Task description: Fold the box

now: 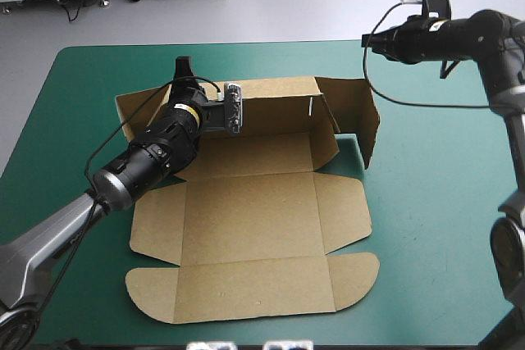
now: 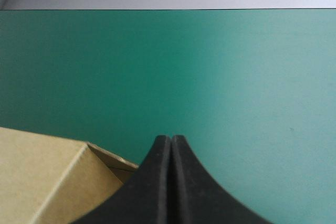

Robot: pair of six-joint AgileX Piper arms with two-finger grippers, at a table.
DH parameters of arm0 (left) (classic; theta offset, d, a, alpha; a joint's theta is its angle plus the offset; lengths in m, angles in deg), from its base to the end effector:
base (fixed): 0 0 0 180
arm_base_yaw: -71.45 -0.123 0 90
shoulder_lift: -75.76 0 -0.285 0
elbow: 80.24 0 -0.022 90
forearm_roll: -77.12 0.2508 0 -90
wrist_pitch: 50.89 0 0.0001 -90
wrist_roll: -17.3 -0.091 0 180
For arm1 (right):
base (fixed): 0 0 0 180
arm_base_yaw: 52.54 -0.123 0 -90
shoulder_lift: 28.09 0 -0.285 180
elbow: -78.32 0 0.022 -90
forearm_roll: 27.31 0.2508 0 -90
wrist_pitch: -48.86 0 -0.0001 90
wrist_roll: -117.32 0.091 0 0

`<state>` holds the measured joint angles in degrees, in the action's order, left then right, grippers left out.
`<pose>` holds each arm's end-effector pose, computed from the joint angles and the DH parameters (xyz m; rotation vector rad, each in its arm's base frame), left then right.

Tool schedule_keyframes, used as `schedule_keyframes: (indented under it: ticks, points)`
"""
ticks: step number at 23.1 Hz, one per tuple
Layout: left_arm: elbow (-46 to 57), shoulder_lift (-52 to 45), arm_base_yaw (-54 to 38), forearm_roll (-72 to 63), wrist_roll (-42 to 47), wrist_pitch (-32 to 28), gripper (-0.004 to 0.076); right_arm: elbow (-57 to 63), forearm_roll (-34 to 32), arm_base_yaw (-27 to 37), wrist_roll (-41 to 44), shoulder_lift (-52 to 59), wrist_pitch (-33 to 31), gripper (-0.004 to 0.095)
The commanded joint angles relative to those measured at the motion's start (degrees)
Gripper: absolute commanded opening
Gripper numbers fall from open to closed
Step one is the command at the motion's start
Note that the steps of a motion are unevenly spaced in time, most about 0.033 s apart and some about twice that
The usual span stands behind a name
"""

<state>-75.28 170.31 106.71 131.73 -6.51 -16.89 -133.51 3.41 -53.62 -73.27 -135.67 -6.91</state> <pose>0.3041 -0.1641 0.3458 1.5736 1.4963 0.8878 0.3884 0.0458 0.4276 -0.1097 2.2081 0.5704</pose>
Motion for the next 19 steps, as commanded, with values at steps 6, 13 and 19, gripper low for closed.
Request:
schedule_keyframes:
  ticks: [6,13,19]
  points:
    - [-1.6,-2.1,0.4,2.3,0.7,-1.3,-0.0010,-22.2,12.8,5.1,-2.0,-16.1,-16.1,-0.0018]
    - [-1.6,-2.1,0.4,2.2,2.4,-1.3,-0.0010,-14.3,12.6,2.2,-6.8,-17.0,-16.1,-0.0018]
    - [-1.6,-2.1,0.4,2.7,2.5,-1.3,-0.0010,-8.0,14.3,1.0,-10.5,-15.9,-16.1,-0.0018]
